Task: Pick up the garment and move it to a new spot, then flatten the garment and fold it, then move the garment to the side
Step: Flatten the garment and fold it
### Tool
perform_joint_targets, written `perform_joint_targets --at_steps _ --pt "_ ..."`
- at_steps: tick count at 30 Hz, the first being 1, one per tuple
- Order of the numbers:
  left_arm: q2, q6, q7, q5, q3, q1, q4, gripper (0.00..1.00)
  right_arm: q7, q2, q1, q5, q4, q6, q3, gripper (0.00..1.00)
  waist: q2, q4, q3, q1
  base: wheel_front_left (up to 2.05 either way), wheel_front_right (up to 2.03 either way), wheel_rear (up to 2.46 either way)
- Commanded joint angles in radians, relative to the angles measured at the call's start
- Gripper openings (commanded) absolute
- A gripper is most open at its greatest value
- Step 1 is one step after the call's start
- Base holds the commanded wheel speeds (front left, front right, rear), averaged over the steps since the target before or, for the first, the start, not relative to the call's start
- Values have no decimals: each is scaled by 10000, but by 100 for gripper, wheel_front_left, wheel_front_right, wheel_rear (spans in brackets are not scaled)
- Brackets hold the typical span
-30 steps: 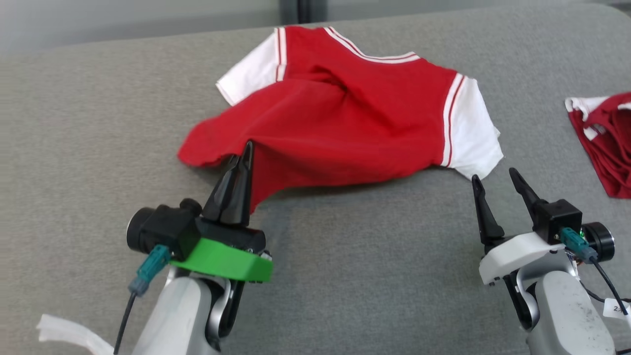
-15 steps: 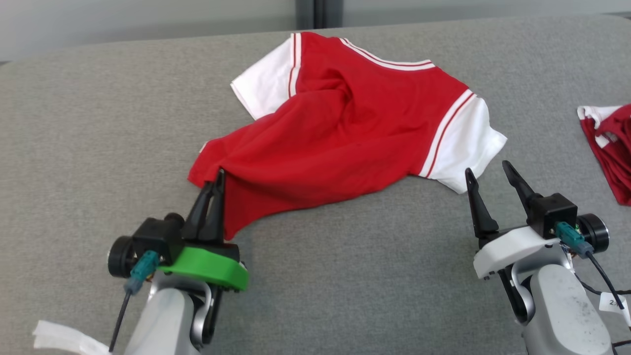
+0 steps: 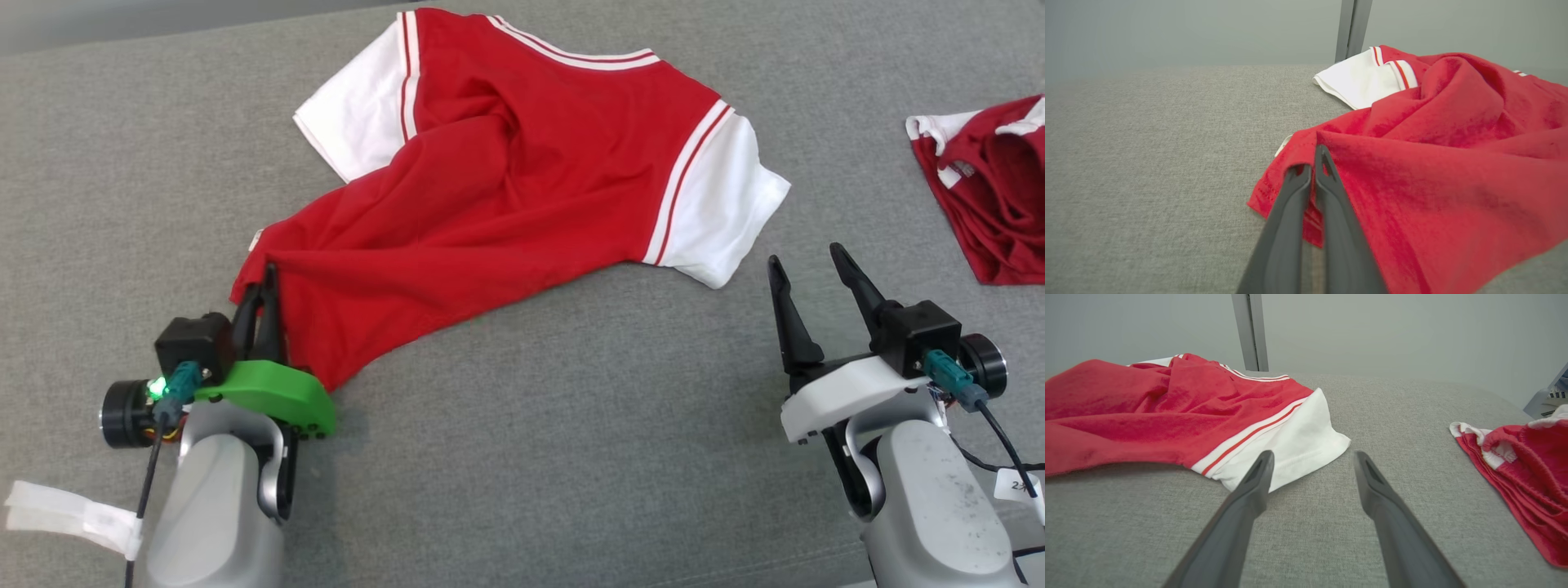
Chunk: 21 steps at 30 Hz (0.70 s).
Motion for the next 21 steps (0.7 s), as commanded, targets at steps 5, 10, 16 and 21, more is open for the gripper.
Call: perform_joint_targets --at_steps 5,10,16,21 --pt "43 244 -3 286 586 341 -380 100 -18 -33 86 143 -106 -16 -116 100 0 -23 -197 0 0 0 0" --pt "-43 128 -2 266 786 1161 -1283 100 -18 -33 375 204 -172 -16 -210 100 0 77 -650 0 0 0 0" --pt "-78 -37 -3 162 469 2402 -2372 100 -18 -31 863 308 -257 -16 -407 100 0 193 -1282 0 0 0 0" --pt "-81 171 -3 -194 102 3325 -2876 100 -18 -33 1378 309 -220 -16 -464 100 0 230 -1872 0 0 0 0"
